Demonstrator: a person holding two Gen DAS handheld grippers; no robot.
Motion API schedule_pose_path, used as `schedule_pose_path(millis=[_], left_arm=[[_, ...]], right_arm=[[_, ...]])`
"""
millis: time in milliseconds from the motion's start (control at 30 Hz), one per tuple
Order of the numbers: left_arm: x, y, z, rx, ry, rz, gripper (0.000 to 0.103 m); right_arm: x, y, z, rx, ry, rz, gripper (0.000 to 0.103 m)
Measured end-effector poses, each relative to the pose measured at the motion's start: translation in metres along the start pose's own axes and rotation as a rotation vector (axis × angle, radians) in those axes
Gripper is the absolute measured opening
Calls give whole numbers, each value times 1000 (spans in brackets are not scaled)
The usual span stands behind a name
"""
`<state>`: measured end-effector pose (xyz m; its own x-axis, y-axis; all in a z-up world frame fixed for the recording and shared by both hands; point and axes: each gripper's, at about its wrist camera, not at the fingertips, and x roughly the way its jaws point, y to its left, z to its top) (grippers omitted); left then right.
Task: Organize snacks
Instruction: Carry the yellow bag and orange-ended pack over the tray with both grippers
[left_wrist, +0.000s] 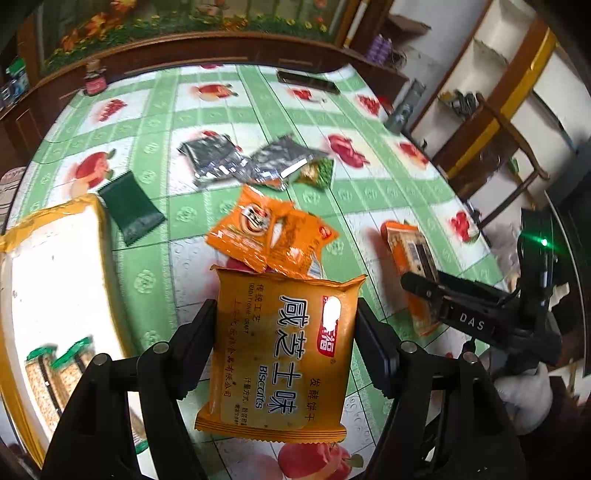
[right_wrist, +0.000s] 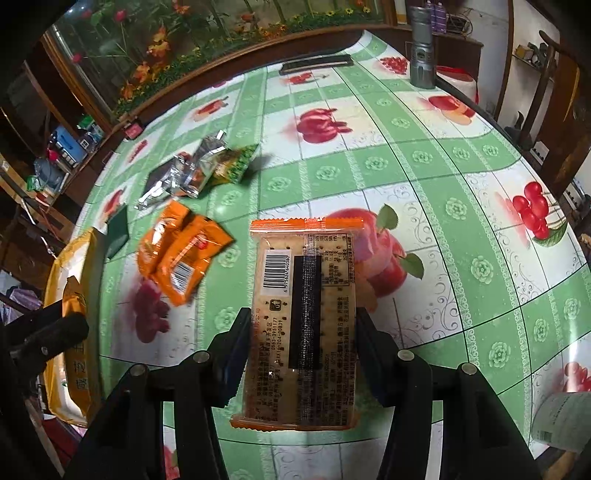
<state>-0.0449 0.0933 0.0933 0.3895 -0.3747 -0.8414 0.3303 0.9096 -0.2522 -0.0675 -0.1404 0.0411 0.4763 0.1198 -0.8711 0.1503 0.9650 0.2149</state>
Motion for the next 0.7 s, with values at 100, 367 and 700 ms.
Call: schedule_pose_path(millis=[100, 367, 700], left_arm=[[-12, 7, 1, -32, -30, 2, 71], [-39, 38, 3, -107, -94, 63, 71], [-75, 117, 4, -220, -170, 195, 71]], right_arm=[[-6, 6, 2, -10, -15, 22, 55], [-20, 28, 10, -43, -43, 85, 55], [-15, 95, 42, -118, -24, 226, 55]])
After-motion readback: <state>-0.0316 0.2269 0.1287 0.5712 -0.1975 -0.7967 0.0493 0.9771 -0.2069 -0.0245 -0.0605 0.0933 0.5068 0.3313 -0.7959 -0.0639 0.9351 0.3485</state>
